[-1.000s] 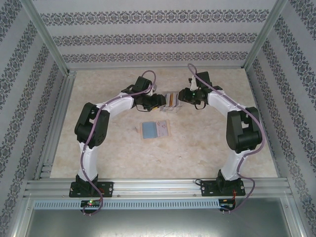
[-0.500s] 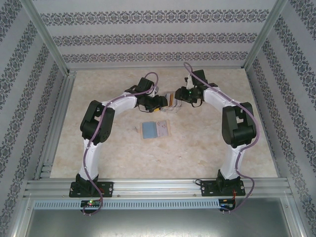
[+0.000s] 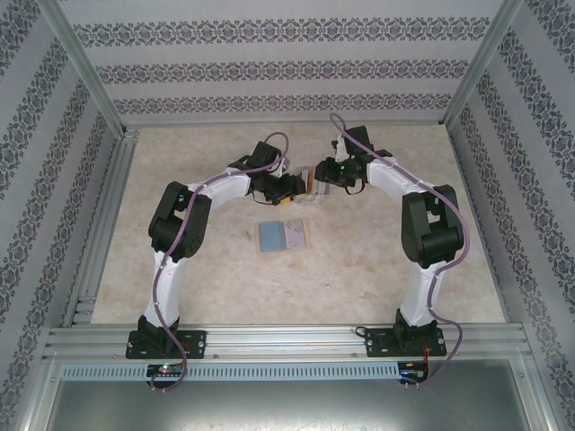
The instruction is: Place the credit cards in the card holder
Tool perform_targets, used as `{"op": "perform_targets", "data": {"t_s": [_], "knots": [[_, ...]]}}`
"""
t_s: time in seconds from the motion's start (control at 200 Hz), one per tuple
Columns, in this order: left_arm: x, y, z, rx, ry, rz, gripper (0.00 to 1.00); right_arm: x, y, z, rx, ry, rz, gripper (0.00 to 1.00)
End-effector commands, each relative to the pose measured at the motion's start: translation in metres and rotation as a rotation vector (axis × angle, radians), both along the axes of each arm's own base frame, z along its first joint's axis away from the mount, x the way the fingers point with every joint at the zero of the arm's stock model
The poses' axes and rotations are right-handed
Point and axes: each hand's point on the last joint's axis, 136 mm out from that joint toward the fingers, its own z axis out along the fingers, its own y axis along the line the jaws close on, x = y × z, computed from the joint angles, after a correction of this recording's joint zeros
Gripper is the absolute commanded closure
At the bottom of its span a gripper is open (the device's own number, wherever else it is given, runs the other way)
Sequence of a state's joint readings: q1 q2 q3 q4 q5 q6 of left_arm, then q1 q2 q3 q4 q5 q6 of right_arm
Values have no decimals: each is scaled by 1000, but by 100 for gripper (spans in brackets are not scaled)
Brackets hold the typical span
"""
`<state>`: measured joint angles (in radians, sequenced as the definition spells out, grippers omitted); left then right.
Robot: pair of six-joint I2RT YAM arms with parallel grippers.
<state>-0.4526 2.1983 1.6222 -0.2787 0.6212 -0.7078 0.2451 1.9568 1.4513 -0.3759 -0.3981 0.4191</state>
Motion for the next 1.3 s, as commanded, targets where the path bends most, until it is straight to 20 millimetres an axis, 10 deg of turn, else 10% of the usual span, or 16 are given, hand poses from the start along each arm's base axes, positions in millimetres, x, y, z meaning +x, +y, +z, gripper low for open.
{"op": "perform_targets", "data": {"t_s": [0.0,1.294], "knots": [[-4,-14,0,-13,9,-32,45,-5,5,25,15,-41,19,61],[-9,-18,18,-19,-16,-41,44,-5,-25,24,-50,-37,-27,90]]}}
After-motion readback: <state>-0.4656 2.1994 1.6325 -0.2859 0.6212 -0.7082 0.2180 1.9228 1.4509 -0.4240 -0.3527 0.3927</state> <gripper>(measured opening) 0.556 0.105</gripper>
